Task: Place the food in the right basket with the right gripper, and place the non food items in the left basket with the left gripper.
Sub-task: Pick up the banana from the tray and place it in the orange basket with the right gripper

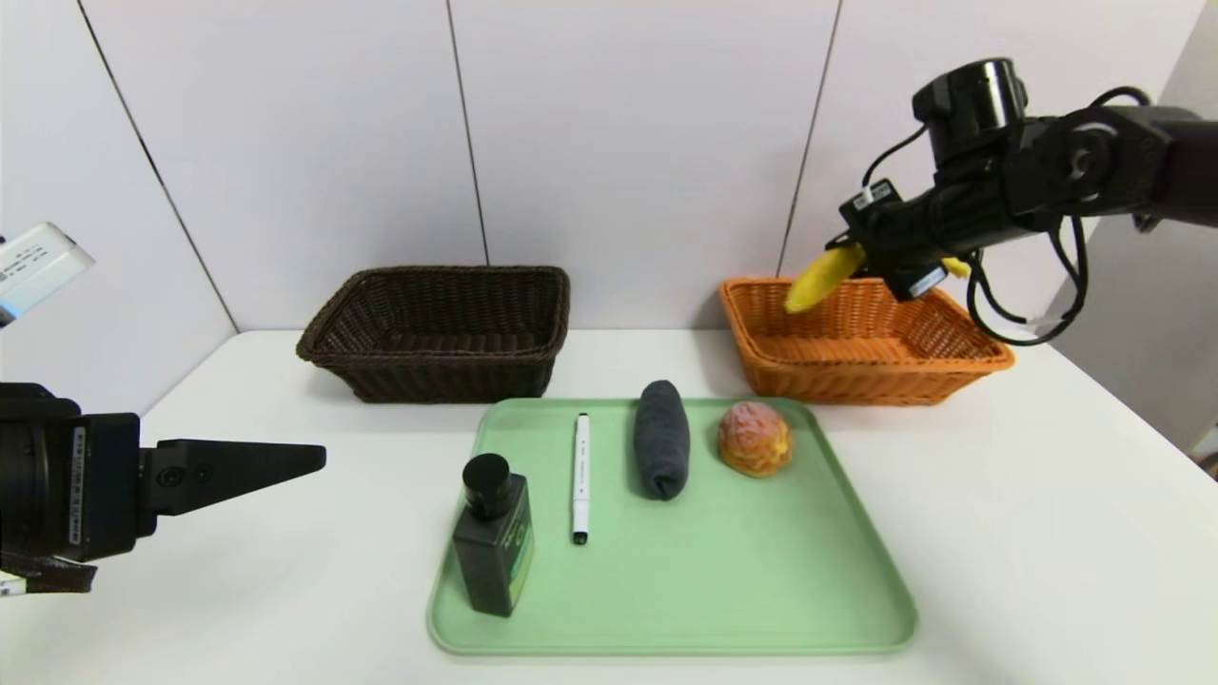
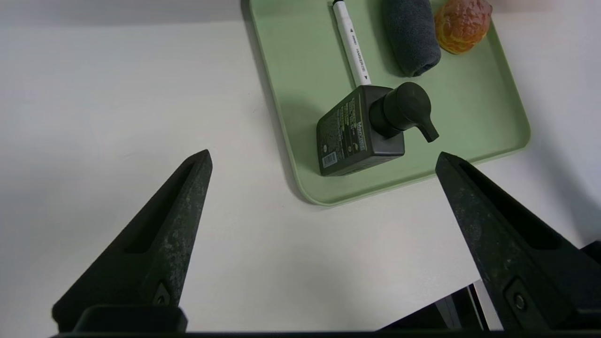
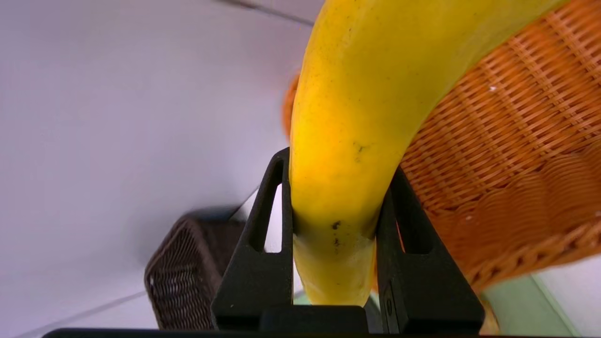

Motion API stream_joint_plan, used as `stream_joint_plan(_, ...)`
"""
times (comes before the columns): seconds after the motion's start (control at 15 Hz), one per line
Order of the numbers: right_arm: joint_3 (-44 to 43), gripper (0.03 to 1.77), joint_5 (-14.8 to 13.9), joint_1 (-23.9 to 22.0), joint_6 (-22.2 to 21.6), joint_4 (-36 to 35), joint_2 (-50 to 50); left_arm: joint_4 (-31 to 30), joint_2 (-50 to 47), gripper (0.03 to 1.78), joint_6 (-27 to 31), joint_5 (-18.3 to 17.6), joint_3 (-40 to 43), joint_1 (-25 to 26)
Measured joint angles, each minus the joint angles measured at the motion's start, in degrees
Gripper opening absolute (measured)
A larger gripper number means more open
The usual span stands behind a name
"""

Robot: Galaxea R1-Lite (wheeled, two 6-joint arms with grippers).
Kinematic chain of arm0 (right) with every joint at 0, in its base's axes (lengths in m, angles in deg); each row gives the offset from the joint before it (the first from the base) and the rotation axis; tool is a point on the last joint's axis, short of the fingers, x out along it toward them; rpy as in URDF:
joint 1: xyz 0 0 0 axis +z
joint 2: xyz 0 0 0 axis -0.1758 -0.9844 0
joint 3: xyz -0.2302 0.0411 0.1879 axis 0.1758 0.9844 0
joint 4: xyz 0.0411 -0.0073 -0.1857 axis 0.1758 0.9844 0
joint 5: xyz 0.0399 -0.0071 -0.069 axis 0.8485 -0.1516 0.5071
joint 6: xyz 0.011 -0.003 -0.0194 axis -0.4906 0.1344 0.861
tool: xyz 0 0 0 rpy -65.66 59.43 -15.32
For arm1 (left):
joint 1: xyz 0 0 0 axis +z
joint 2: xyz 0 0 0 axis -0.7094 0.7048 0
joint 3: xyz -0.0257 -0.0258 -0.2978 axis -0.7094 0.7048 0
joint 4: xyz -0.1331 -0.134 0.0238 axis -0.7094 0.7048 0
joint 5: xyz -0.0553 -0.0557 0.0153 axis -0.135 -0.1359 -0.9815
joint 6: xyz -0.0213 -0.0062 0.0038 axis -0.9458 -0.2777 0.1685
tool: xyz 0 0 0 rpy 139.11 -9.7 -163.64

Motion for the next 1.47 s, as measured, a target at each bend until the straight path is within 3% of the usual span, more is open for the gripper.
stream_joint_plan(0.2,-0.09,0.48,0.26,-1.18,-5.67,-0.55,-4.88,0.0,0.11,1.69,0.0,-1.12,0.02,0.0)
stream_joint_plan(0.33,-0.11,0.48,1.87,-2.01,-8.79,-0.94,-7.22,0.05,0.16,1.69,0.0,-1.23,0.17,0.0)
stream_joint_plan(0.73,-0.06,0.48,2.44,-2.6,-10.11,-4.77,-10.92,0.16,0.2,1.69,0.02,-2.0,0.26,-0.01)
stream_joint_plan(1.07,-0.06,1.01,2.44,-2.86,-9.92,-4.74,-11.56,-0.02,0.18,1.69,-0.15,-1.95,0.41,0.0)
stream_joint_plan(1.47,-0.06,1.39,2.52,-2.07,-9.03,-3.69,-7.12,-0.09,-0.04,1.69,-0.26,-1.84,0.17,0.1)
